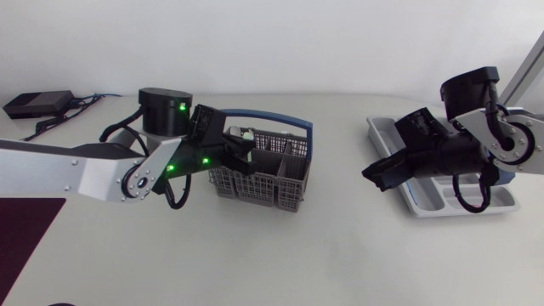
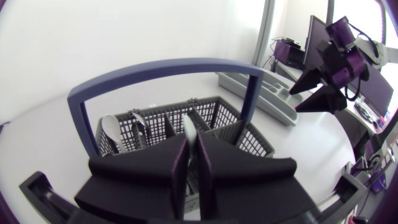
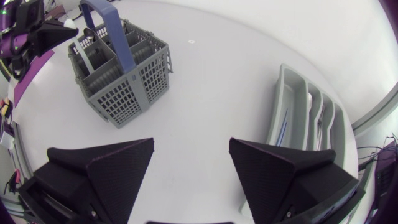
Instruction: Unload the cutlery basket into the drawer organizer.
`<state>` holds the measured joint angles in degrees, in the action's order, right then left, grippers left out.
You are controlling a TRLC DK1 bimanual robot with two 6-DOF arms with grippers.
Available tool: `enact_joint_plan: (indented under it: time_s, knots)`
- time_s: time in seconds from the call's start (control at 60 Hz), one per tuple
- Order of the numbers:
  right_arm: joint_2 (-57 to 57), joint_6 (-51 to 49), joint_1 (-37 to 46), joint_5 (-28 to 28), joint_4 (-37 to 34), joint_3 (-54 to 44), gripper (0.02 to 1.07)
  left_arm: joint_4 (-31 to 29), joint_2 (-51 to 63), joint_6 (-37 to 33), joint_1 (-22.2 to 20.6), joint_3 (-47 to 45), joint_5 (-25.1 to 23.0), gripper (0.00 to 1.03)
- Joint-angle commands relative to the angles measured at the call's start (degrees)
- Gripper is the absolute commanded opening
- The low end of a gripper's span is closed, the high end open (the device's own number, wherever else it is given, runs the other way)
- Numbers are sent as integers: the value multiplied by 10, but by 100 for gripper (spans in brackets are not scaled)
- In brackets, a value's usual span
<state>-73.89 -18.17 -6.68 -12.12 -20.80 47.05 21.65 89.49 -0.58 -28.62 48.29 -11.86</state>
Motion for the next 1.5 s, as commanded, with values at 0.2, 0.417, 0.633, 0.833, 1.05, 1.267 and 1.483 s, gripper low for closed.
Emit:
enact_joint_plan:
  time_s: [0.2,0.417,0.633,0.833,1.05,1.267,1.483]
  knots:
    - [42,-1,-15,1,1,-28,89,10,-109,-31,-39,-46,16,3]
    - [105,-12,-26,-25,0,-40,89,-57,-199,-36,-46,-34,12,3]
    - [159,-20,-52,-52,1,-56,89,-101,-254,-39,-37,-21,-10,3]
    - [197,-22,-67,-147,-20,-53,89,-178,-262,-39,-40,15,-90,3]
    - [209,-23,-110,-193,-17,-63,89,-237,-243,-33,-42,57,-168,3]
    - [190,-16,-160,-216,11,-70,89,-287,-215,-30,-58,84,-234,3]
    - [170,5,-200,-234,40,-63,78,-316,-198,-33,-76,96,-272,3]
